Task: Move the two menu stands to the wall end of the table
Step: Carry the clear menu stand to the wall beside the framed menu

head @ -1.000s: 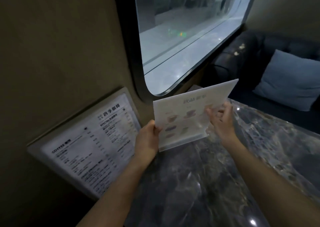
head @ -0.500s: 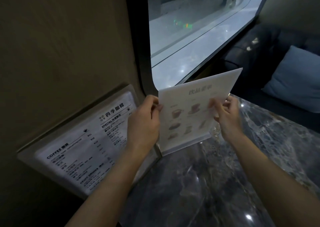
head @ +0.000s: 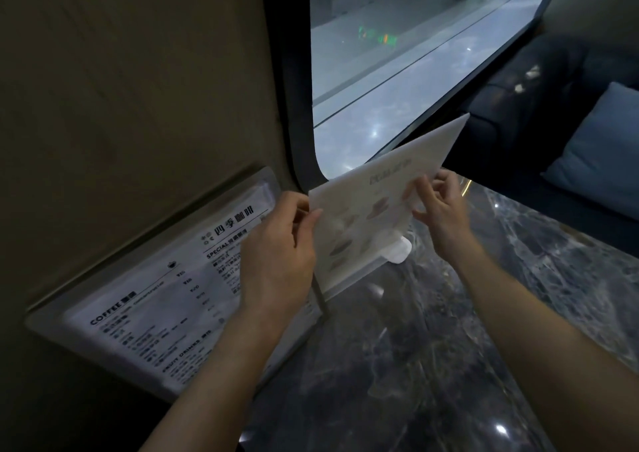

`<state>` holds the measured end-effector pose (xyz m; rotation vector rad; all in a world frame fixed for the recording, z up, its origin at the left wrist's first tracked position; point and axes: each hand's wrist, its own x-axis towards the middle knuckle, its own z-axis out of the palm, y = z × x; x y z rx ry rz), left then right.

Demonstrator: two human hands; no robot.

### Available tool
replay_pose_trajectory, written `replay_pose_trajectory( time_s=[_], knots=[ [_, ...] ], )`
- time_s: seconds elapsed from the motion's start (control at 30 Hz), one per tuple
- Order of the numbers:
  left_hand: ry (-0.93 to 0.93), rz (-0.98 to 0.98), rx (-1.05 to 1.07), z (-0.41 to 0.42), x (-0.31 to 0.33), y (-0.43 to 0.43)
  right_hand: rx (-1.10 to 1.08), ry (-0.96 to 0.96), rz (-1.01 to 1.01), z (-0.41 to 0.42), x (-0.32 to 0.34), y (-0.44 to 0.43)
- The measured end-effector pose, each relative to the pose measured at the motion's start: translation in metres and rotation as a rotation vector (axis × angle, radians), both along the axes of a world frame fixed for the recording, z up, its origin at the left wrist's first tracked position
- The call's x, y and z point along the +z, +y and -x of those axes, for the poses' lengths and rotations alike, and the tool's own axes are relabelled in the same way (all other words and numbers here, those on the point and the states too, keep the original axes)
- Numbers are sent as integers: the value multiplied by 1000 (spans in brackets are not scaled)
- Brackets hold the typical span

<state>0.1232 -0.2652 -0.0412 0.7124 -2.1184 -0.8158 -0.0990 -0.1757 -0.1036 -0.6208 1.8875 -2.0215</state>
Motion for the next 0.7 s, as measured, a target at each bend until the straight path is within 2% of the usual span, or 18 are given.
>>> replay_pose_trajectory(
  time_s=[0.3,0.7],
  knots=[
    [28,66,17,0,7,-4,104,-104,-6,6,9,-27],
    [52,145,39,6,2,-4,151,-98,24,13,4,-48]
  ],
)
